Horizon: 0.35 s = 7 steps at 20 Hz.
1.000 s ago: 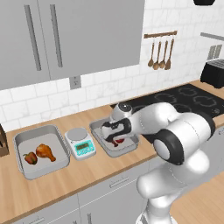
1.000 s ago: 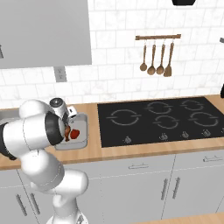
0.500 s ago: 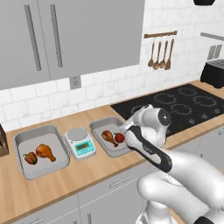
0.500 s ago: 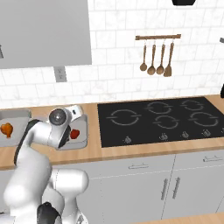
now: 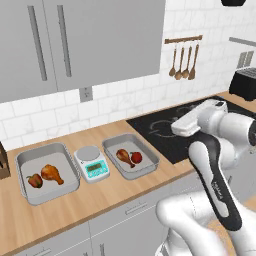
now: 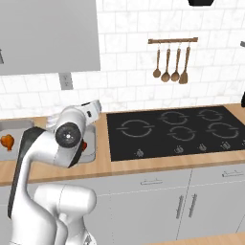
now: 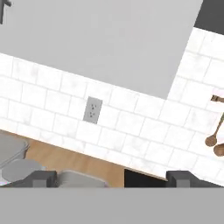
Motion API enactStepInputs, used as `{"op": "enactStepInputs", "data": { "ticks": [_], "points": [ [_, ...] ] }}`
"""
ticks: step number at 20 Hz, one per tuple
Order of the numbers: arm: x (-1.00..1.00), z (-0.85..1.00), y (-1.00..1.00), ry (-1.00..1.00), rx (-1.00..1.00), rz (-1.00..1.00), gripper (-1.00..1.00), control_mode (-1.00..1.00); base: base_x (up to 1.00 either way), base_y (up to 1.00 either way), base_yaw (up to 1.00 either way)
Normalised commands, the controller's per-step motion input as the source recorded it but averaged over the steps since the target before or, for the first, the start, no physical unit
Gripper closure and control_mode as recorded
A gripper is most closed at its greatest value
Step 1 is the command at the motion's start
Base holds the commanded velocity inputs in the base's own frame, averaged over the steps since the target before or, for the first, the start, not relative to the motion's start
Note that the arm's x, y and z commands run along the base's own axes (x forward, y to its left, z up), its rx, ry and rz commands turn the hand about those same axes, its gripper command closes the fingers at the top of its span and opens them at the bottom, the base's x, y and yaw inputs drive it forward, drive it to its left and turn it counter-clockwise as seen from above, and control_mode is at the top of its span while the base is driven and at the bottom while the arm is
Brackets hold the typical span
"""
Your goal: Place one bell pepper and one chicken drumstick in each tupperware on the nearby counter, to pack two identical lunches.
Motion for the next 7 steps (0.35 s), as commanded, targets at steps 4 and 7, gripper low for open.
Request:
{"op": "enactStepInputs", "data": {
  "ticks": [4,7],
  "points": [
    [-1.00,1.00,-0.30,-0.40,0.10,0.00,-1.00,-1.00,0.00,0.00,0.00],
    [-0.33,0.27,0.05,-0.28,-0.04,0.00,-1.00,-1.00,0.00,0.00,0.00]
  ]
}}
